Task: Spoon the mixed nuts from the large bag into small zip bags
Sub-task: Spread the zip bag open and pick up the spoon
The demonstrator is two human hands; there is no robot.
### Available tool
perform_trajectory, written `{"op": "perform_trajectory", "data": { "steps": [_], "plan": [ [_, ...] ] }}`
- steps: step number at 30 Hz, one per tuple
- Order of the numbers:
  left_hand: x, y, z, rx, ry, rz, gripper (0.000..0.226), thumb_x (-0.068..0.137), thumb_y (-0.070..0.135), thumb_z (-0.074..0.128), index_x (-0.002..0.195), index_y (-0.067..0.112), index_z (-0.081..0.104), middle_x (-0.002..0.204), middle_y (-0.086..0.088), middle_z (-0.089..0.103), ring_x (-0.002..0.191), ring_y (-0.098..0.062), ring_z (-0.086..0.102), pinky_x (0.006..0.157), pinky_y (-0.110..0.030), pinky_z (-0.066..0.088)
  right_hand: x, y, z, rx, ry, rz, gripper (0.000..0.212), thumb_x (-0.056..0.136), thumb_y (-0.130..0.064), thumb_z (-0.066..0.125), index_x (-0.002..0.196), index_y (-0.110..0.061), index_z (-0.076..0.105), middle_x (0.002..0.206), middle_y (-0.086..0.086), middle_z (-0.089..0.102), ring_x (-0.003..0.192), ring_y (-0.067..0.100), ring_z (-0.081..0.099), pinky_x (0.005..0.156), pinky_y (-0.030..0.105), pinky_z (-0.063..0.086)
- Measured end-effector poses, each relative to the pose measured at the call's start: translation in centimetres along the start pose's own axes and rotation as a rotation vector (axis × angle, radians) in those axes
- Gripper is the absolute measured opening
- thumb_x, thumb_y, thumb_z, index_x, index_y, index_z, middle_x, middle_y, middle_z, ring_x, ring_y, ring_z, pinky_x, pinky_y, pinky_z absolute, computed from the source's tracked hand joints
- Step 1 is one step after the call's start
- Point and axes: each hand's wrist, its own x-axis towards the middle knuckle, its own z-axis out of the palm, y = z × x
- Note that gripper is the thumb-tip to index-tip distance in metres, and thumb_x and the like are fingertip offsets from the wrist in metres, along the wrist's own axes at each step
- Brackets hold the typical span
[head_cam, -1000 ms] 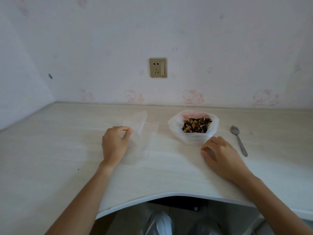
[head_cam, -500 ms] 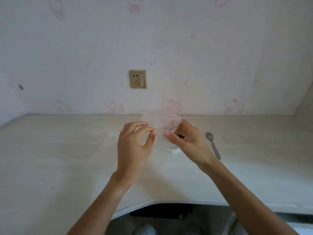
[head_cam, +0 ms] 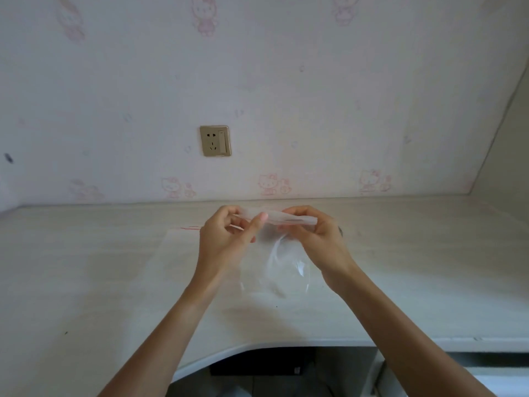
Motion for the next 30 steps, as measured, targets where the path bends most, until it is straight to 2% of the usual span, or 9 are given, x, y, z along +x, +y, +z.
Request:
{"op": "perform_trajectory", "data": {
  "steps": [7, 10, 12, 16, 19, 21, 24, 27, 30],
  "plan": [
    [-0.1, -0.7, 0.0, 0.089, -0.03, 0.082, 0.055, 0.056, 0.058, 0.095, 0.089, 0.027, 0.063, 0.078, 0.009, 0.076, 0.067, -0.012, 0.075, 0.06, -0.021, 0.056, -0.8, -0.5, 0.2, 0.009, -0.113, 0.081, 0.047, 0.075, -0.016, 0.092, 0.115, -0.015, 0.067, 0.113, -0.001, 0.076, 0.103, 0.013, 0.073, 0.085, 0.028, 0.061],
    [-0.3, -0.5, 0.1, 0.058, -0.024, 0.103, 0.06, 0.048, 0.063, 0.093, 0.085, 0.028, 0.062, 0.075, 0.007, 0.074, 0.065, -0.013, 0.073, 0.059, -0.022, 0.058, -0.9, -0.4, 0.6, 0.011, -0.054, 0.043, 0.023, 0.086, -0.023, 0.084, 0.104, -0.014, 0.071, 0.118, -0.001, 0.073, 0.111, 0.018, 0.07, 0.089, 0.029, 0.06],
    [-0.4, -0.4, 0.3, 0.029, 0.014, 0.116, 0.054, 0.052, 0.058, 0.093, 0.084, 0.026, 0.062, 0.076, 0.006, 0.074, 0.067, -0.015, 0.073, 0.062, -0.027, 0.06, -0.9, -0.4, 0.8, -0.023, -0.049, -0.003, 0.005, 0.093, -0.024, 0.077, 0.092, -0.019, 0.075, 0.123, -0.004, 0.07, 0.12, 0.015, 0.064, 0.088, 0.022, 0.055],
    [-0.5, -0.4, 0.8, -0.016, 0.044, 0.126, 0.035, 0.085, 0.036, 0.084, 0.08, 0.014, 0.056, 0.07, -0.006, 0.07, 0.07, -0.037, 0.068, 0.067, -0.057, 0.058, -1.0, -0.3, 0.9, -0.091, -0.05, 0.005, 0.013, 0.097, -0.025, 0.07, 0.086, -0.022, 0.077, 0.135, 0.0, 0.061, 0.125, 0.012, 0.059, 0.089, 0.019, 0.048],
    [-0.6, -0.2, 0.6, 0.061, 0.051, 0.189, 0.035, 0.083, 0.039, 0.085, 0.081, 0.023, 0.053, 0.069, -0.007, 0.068, 0.068, -0.035, 0.067, 0.067, -0.054, 0.056, -1.1, -0.5, 0.9, -0.01, -0.092, -0.004, 0.019, 0.1, -0.019, 0.065, 0.093, -0.02, 0.082, 0.134, 0.003, 0.062, 0.132, 0.016, 0.055, 0.091, 0.021, 0.054],
    [-0.6, 0.1, 0.5, 0.055, -0.01, 0.187, 0.037, 0.077, 0.046, 0.086, 0.093, 0.031, 0.056, 0.072, -0.002, 0.07, 0.072, -0.03, 0.07, 0.072, -0.055, 0.058, -1.0, -0.7, 0.8, 0.008, -0.102, -0.001, 0.022, 0.102, -0.019, 0.061, 0.099, -0.015, 0.082, 0.131, 0.003, 0.065, 0.13, 0.017, 0.058, 0.099, 0.028, 0.053],
    [-0.4, 0.3, 0.1, 0.072, -0.159, 0.214, 0.048, 0.072, 0.056, 0.086, 0.11, 0.041, 0.061, 0.068, -0.001, 0.062, 0.07, -0.023, 0.066, 0.069, -0.042, 0.058, -1.2, -1.4, 0.5, 0.028, -0.096, 0.02, 0.026, 0.103, -0.023, 0.061, 0.098, -0.009, 0.082, 0.122, 0.001, 0.073, 0.117, 0.014, 0.068, 0.095, 0.021, 0.052],
    [-0.5, 0.5, 0.0, 0.149, -0.196, 0.297, 0.034, 0.072, 0.047, 0.093, 0.098, 0.037, 0.073, 0.078, 0.016, 0.071, 0.077, -0.005, 0.068, 0.066, -0.019, 0.05, -1.3, -1.8, 0.5, 0.076, -0.068, 0.012, 0.027, 0.103, -0.024, 0.062, 0.102, -0.005, 0.081, 0.124, 0.006, 0.073, 0.116, 0.02, 0.069, 0.097, 0.026, 0.052],
    [-0.5, 0.5, 0.2, 0.191, -0.147, 0.328, 0.021, 0.074, 0.041, 0.092, 0.083, 0.028, 0.076, 0.081, 0.018, 0.075, 0.078, -0.005, 0.069, 0.066, -0.013, 0.046, -1.2, -2.0, 0.7, 0.065, -0.063, 0.01, 0.031, 0.103, -0.031, 0.061, 0.106, -0.007, 0.081, 0.12, 0.011, 0.075, 0.116, 0.023, 0.069, 0.101, 0.029, 0.052]
  ]
}}
